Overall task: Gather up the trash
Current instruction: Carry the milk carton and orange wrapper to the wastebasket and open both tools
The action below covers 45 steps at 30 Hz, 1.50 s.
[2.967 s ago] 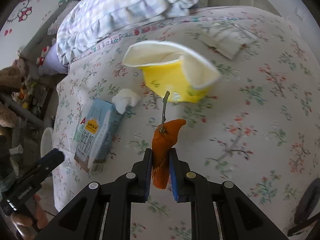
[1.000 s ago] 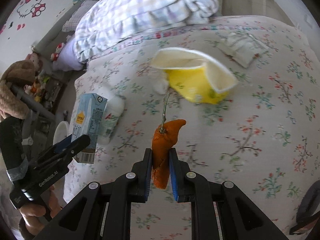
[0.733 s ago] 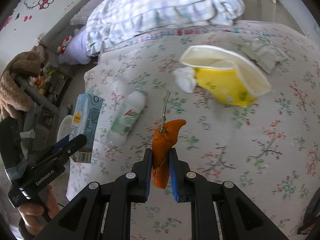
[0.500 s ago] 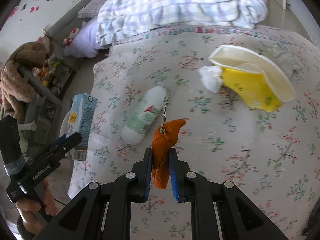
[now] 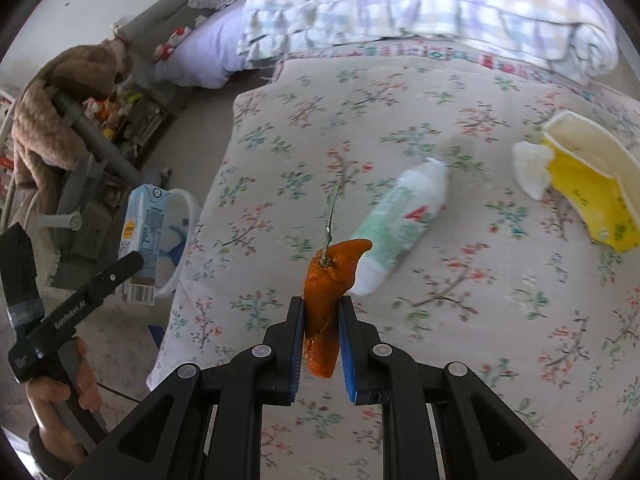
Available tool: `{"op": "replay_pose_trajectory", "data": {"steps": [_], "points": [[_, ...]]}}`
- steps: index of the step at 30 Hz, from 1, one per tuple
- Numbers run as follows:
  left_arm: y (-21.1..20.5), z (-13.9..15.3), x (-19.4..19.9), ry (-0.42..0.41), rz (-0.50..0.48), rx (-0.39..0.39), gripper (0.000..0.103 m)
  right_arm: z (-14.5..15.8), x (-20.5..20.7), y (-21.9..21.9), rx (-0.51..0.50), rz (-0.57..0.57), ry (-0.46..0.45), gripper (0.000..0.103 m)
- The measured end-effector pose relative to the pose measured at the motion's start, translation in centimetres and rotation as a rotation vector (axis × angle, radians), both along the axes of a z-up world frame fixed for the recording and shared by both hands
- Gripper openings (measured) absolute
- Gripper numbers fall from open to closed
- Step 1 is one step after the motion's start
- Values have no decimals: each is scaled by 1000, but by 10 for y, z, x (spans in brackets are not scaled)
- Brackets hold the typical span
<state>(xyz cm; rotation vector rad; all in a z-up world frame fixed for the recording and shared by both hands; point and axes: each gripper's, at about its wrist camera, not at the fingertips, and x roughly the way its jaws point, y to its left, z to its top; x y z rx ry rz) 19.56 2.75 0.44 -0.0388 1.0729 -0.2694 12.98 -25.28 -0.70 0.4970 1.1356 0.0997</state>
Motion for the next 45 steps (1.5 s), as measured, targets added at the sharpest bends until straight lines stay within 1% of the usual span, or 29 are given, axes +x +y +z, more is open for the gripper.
{"op": "replay_pose_trajectory", "data": {"steps": [6, 10, 12, 13, 14, 15, 17, 18, 20, 22, 26, 30, 36, 39, 45], "points": [[35, -7, 11, 8, 72, -11, 57, -3, 14, 29, -8, 42, -9, 17], [54, -9, 18, -3, 120, -28, 58, -6, 18, 45, -8, 61, -11, 17], [62, -10, 22, -3, 152, -32, 60, -7, 20, 53, -7, 70, -17, 17], [66, -11, 24, 4, 167, -31, 70, -6, 20, 55, -7, 75, -21, 17], [69, -11, 24, 7, 180, -26, 84, -6, 20, 58, -7, 78, -23, 17], [73, -10, 23, -2, 204, -15, 88, -6, 21, 62, -8, 83, -27, 17], [82, -8, 22, -13, 239, 0, 90, -5, 21, 67, -16, 89, -34, 17], [86, -8, 22, -8, 251, 3, 91, -4, 22, 70, -25, 96, -37, 17], [98, -9, 21, 8, 293, 23, 97, -5, 26, 77, -34, 114, -32, 17], [108, -12, 20, 18, 327, 52, 98, -7, 32, 87, -41, 138, -27, 17], [128, -20, 19, 44, 352, 90, 99, -8, 49, 110, -29, 179, -27, 17], [148, -22, 16, 60, 378, 96, 99, -7, 71, 145, -28, 247, -45, 17], [168, -16, 12, 34, 411, 106, 99, -8, 104, 201, -49, 332, -59, 17], [175, -15, 11, 26, 421, 115, 99, -10, 118, 219, -41, 344, -60, 17], [183, -15, 11, 23, 422, 111, 99, -12, 132, 236, -12, 337, -76, 20]]}}
